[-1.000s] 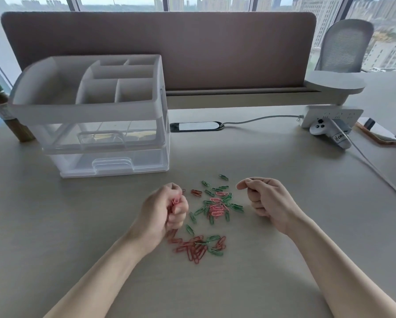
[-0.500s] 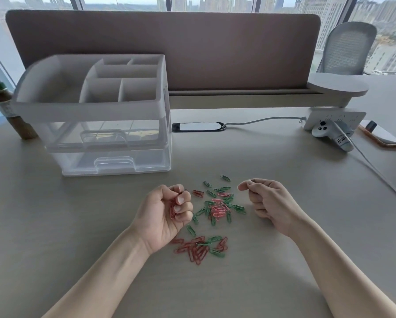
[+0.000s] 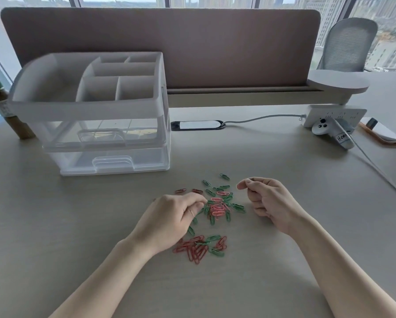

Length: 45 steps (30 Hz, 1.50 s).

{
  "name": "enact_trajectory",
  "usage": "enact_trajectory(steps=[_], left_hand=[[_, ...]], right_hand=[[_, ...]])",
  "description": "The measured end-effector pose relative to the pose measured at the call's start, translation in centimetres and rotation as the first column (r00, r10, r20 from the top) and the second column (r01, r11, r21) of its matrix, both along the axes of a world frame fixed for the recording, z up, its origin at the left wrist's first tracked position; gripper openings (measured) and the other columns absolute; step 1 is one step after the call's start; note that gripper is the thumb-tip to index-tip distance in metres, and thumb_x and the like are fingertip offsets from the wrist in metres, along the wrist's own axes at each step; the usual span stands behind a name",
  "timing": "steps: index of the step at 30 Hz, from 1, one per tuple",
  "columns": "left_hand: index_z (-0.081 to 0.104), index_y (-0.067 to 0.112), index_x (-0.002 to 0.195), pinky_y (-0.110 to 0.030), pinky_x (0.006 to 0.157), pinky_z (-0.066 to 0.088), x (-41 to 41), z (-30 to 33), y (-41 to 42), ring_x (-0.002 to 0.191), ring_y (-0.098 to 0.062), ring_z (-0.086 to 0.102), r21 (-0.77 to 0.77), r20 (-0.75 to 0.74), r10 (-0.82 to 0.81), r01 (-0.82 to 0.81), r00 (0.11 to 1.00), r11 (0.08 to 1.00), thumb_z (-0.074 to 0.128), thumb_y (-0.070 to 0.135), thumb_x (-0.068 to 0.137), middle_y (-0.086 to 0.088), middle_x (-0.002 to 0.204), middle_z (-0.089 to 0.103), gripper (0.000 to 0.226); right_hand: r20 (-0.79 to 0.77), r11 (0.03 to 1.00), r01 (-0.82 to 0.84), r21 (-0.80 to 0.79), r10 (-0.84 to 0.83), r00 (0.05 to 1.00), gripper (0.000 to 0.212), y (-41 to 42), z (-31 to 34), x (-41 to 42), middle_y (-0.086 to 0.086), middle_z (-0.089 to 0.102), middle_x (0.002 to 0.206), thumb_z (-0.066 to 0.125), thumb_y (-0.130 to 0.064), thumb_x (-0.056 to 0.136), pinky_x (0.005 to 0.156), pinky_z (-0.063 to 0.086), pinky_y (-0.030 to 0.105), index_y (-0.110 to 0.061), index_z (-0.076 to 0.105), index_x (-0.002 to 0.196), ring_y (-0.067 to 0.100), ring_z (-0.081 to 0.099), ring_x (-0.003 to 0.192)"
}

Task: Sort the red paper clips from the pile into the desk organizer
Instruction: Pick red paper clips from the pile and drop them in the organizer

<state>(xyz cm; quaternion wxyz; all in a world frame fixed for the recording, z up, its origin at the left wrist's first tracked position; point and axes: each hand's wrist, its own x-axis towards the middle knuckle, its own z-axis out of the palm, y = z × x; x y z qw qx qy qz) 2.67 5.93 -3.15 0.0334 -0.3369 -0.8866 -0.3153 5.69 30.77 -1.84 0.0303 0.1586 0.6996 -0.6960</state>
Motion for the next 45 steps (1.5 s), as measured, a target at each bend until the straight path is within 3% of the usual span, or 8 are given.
enact_trajectory(steps=[3, 13, 19, 24, 30, 35, 41, 45], left_hand=[[0.064, 0.037, 0.121, -0.022, 0.075, 0.054, 0.0, -0.4, -0.1, 0.086, -0.002, 0.069, -0.158, -0.142, -0.072, 0.049, 0.987, 0.986, 0.046, 0.045, 0.098, 0.018, 0.102, 0.073, 0.031], [0.071, 0.032, 0.111, -0.017, 0.067, 0.045, 0.0, 0.1, -0.3, 0.057, -0.006, 0.058, -0.196, -0.315, -0.230, 0.174, 0.921, 0.965, 0.053, 0.038, 0.096, 0.014, 0.065, 0.065, 0.024], [0.065, 0.024, 0.078, -0.031, 0.059, 0.046, -0.5, -0.1, -0.9, 0.051, -0.012, 0.051, -0.215, -0.386, -0.162, 0.082, 0.908, 0.973, 0.049, 0.039, 0.096, 0.011, 0.058, 0.058, 0.028], [0.071, 0.029, 0.110, -0.023, 0.060, 0.043, 0.5, -0.1, -0.6, 0.052, -0.010, 0.054, -0.219, -0.346, -0.284, 0.217, 0.894, 0.951, 0.052, 0.040, 0.098, 0.012, 0.060, 0.062, 0.025], [0.072, 0.029, 0.096, -0.030, 0.059, 0.048, 0.1, -0.1, -0.5, 0.053, -0.013, 0.055, -0.252, -0.367, -0.274, 0.189, 0.889, 0.949, 0.046, 0.044, 0.100, 0.010, 0.061, 0.063, 0.030], [0.069, 0.032, 0.116, -0.026, 0.057, 0.045, 0.5, -0.1, -0.2, 0.050, -0.013, 0.052, -0.264, -0.342, -0.312, 0.228, 0.886, 0.937, 0.047, 0.043, 0.100, 0.011, 0.058, 0.058, 0.030], [0.068, 0.030, 0.090, -0.031, 0.062, 0.047, 0.0, -0.1, -0.4, 0.054, -0.014, 0.054, -0.263, -0.335, -0.258, 0.173, 0.906, 0.949, 0.041, 0.046, 0.100, 0.009, 0.060, 0.061, 0.034], [0.066, 0.029, 0.117, -0.026, 0.062, 0.048, 0.3, 0.0, -0.1, 0.052, -0.010, 0.055, -0.235, -0.315, -0.248, 0.178, 0.916, 0.956, 0.047, 0.046, 0.098, 0.011, 0.059, 0.063, 0.032]], right_hand=[[0.004, 1.000, 0.000, 0.004, 0.000, 1.000, 0.026, -0.1, 0.0, 0.0, -0.006, 0.028, 0.055, 0.043, -0.017, 0.102, 0.039, 0.015, 0.018, -0.006, 0.067, 0.095, 0.010, 0.017, 0.046], [0.008, 1.000, -0.018, 0.003, 0.018, 1.000, 0.026, 0.0, 0.1, 0.0, -0.005, 0.027, 0.056, 0.043, -0.016, 0.103, 0.039, 0.015, 0.019, -0.005, 0.066, 0.097, 0.010, 0.016, 0.047], [0.013, 1.000, -0.025, 0.002, 0.025, 1.000, 0.027, 0.1, 0.1, 0.0, -0.005, 0.027, 0.056, 0.043, -0.016, 0.103, 0.039, 0.015, 0.019, -0.005, 0.066, 0.096, 0.010, 0.016, 0.047], [0.018, 0.999, -0.031, 0.009, 0.031, 0.999, 0.027, 0.0, 0.1, -0.1, -0.005, 0.028, 0.056, 0.043, -0.017, 0.103, 0.038, 0.016, 0.018, -0.005, 0.066, 0.097, 0.010, 0.017, 0.048], [0.015, 1.000, -0.029, 0.010, 0.029, 0.999, 0.027, 0.0, 0.2, 0.0, -0.005, 0.028, 0.056, 0.042, -0.016, 0.103, 0.039, 0.015, 0.018, -0.005, 0.066, 0.097, 0.010, 0.017, 0.048], [0.013, 1.000, -0.028, 0.012, 0.028, 1.000, 0.026, -0.1, 0.2, 0.0, -0.005, 0.028, 0.055, 0.042, -0.015, 0.102, 0.038, 0.015, 0.018, -0.005, 0.065, 0.096, 0.010, 0.017, 0.047], [0.017, 1.000, -0.026, 0.002, 0.026, 1.000, 0.026, 0.1, 0.2, 0.1, -0.005, 0.028, 0.056, 0.043, -0.016, 0.103, 0.038, 0.016, 0.018, -0.004, 0.066, 0.097, 0.009, 0.018, 0.046], [0.019, 1.000, -0.027, 0.001, 0.026, 0.999, 0.026, 0.1, 0.2, 0.0, -0.004, 0.028, 0.057, 0.042, -0.016, 0.103, 0.038, 0.016, 0.018, -0.003, 0.065, 0.099, 0.009, 0.018, 0.046]])
